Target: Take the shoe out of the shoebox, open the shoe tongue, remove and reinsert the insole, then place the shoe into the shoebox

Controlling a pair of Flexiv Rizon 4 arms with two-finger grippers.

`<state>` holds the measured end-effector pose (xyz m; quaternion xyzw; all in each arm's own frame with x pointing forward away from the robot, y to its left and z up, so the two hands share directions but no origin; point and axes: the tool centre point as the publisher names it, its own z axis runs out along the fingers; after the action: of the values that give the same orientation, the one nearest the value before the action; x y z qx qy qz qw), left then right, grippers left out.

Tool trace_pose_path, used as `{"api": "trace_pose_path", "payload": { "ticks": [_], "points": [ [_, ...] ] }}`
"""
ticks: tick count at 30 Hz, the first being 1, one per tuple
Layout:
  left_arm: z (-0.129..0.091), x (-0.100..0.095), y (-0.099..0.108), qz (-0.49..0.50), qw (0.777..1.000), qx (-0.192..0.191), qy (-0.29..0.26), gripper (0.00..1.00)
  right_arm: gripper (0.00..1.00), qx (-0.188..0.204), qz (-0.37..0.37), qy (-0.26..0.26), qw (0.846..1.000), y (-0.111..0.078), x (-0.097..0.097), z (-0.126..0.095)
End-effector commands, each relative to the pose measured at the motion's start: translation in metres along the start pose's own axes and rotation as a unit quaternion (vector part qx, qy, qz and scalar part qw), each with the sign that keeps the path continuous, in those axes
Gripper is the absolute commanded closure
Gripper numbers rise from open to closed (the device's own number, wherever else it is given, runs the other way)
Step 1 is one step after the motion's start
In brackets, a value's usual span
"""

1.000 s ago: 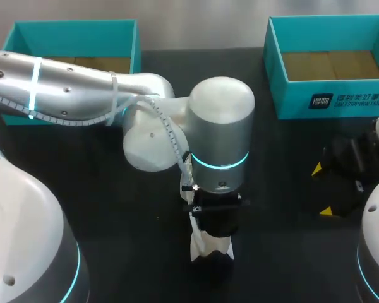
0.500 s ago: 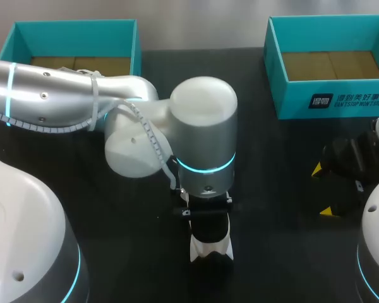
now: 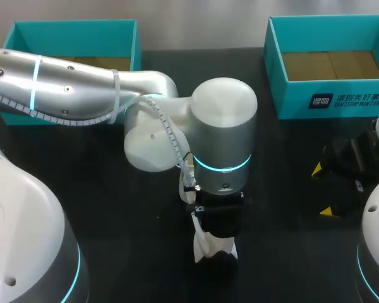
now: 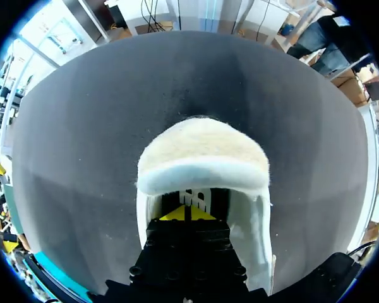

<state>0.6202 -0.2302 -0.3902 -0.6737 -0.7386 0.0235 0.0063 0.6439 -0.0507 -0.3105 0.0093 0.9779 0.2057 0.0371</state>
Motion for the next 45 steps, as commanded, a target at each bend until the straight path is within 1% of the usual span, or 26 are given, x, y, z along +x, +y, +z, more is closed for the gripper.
{"api": "trace_pose_path", "payload": {
  "ticks": [1,3,5,9,10,12,13,17,23,26,28,31,33,36,44,45],
  "points": [
    [-0.014,0.013,-0.009,0.0,1.0,-0.014,0.004,1.0,0.0,0.002,0.0,-0.001,1.0,0.001,0.001,0.0],
    [-0.011,0.015,-0.012,-0.004,1.0,-0.021,0.019,1.0,0.0,0.002,0.0,-0.001,1.0,0.001,0.001,0.0],
    [-0.006,0.016,-0.011,-0.012,0.999,-0.025,0.024,1.0,0.0,0.002,0.0,-0.001,1.0,0.001,0.001,0.0],
    [-0.003,0.02,-0.005,-0.024,0.999,-0.024,0.016,1.0,0.0,0.002,0.0,-0.001,1.0,0.001,0.001,0.0],
    [-0.001,0.02,-0.004,-0.027,0.999,-0.03,0.019,1.0,0.0,0.002,0.0,-0.001,1.0,0.001,0.001,0.0],
    [0.006,0.019,0.0,-0.029,0.999,-0.03,0.019,1.0,0.0,0.002,0.0,-0.001,1.0,0.001,0.001,0.0],
    [0.01,0.018,0.002,-0.034,0.999,-0.039,0.016,1.0,0.0,0.002,0.0,-0.001,1.0,0.001,0.001,0.0],
    [0.016,0.014,0.007,-0.046,0.999,-0.027,0.007,1.0,0.0,0.002,0.0,-0.001,1.0,0.001,0.001,0.0],
    [0.028,0.011,0.009,-0.044,0.998,-0.03,0.025,1.0,0.0,0.002,0.0,-0.001,1.0,0.001,0.001,0.0],
    [0.015,0.016,0.009,-0.046,0.998,-0.028,0.015,1.0,0.0,0.002,0.0,-0.001,1.0,0.001,0.001,0.0],
    [-0.001,0.02,0.009,-0.045,0.999,-0.026,0.003,1.0,0.0,0.002,0.0,-0.001,1.0,0.001,0.001,0.0],
    [-0.024,0.024,0.008,-0.045,0.998,-0.034,-0.015,1.0,0.0,0.002,0.0,-0.001,1.0,0.001,0.001,0.0],
    [-0.032,0.025,0.009,-0.05,0.998,-0.043,-0.023,1.0,0.0,0.002,0.0,-0.001,1.0,0.001,0.001,0.0],
    [-0.04,0.025,0.011,-0.061,0.996,-0.061,-0.029,1.0,0.0,0.002,0.0,-0.001,1.0,0.001,0.001,0.0],
    [-0.043,0.021,0.018,-0.076,0.99,-0.113,-0.028,1.0,0.0,0.002,0.0,-0.001,1.0,0.001,0.001,0.0],
    [-0.044,0.02,0.018,-0.08,0.988,-0.127,-0.026,1.0,0.0,0.002,0.0,-0.001,1.0,0.001,0.001,0.0]
  ]
}}
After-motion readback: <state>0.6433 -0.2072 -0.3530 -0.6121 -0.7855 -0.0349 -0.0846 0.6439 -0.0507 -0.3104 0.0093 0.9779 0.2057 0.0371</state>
